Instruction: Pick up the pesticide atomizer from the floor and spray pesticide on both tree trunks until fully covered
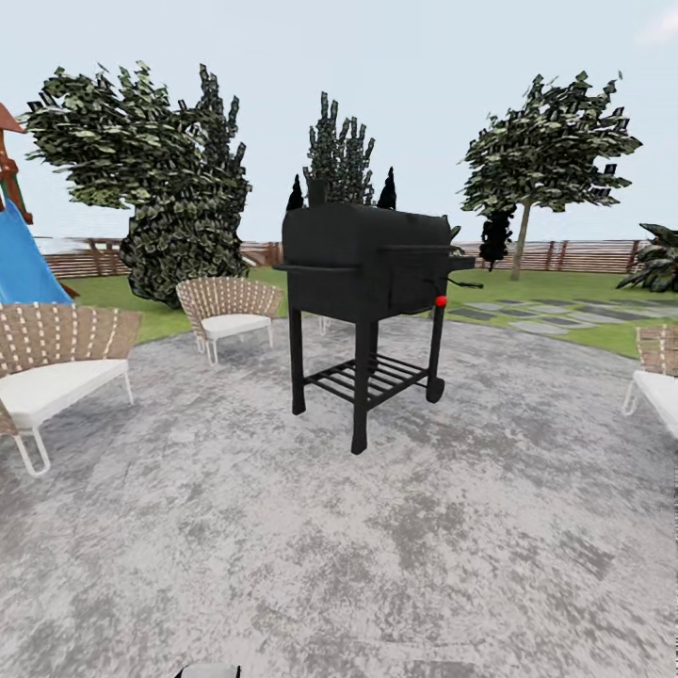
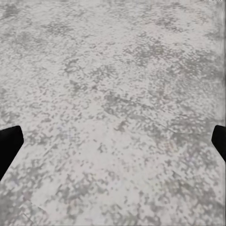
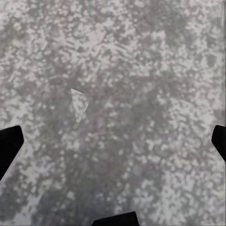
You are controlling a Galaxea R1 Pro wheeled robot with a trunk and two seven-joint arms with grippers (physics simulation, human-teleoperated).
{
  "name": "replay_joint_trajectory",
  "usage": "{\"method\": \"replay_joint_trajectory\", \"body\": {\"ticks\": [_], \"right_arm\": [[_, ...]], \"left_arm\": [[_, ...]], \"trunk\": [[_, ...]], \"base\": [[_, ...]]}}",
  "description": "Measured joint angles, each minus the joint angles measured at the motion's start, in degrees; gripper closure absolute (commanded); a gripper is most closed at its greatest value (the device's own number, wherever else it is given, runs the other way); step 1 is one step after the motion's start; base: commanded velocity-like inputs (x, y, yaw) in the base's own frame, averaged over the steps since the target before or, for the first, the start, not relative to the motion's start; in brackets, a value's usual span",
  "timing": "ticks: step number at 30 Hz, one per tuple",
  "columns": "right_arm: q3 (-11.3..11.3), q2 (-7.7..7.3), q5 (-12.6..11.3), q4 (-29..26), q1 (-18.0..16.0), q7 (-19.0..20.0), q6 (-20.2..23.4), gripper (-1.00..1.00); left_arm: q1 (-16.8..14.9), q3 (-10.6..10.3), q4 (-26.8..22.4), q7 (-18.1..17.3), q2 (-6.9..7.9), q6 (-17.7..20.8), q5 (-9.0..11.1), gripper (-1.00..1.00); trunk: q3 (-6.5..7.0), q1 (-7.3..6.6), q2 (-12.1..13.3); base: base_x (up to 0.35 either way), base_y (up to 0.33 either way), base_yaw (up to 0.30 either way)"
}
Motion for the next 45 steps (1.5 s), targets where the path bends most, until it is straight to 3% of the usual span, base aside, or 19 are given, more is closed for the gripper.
{"method": "replay_joint_trajectory", "body": {"ticks": [39, 45], "right_arm": [[0.00, 0.00, 0.00, 0.00, 0.00, 0.00, 0.00, -1.00], [0.00, 0.00, 0.00, 0.00, 0.00, 0.00, 0.00, -1.00]], "left_arm": [[0.00, 0.09, 0.06, 0.09, 0.01, 0.09, 0.00, -1.00], [0.00, 0.09, 0.05, 0.09, 0.01, 0.09, 0.00, -1.00]], "trunk": [[0.00, 0.00, 0.00], [0.00, 0.00, 0.00]], "base": [[0.269, -0.205, -0.260], [0.316, -0.077, -0.090]]}}
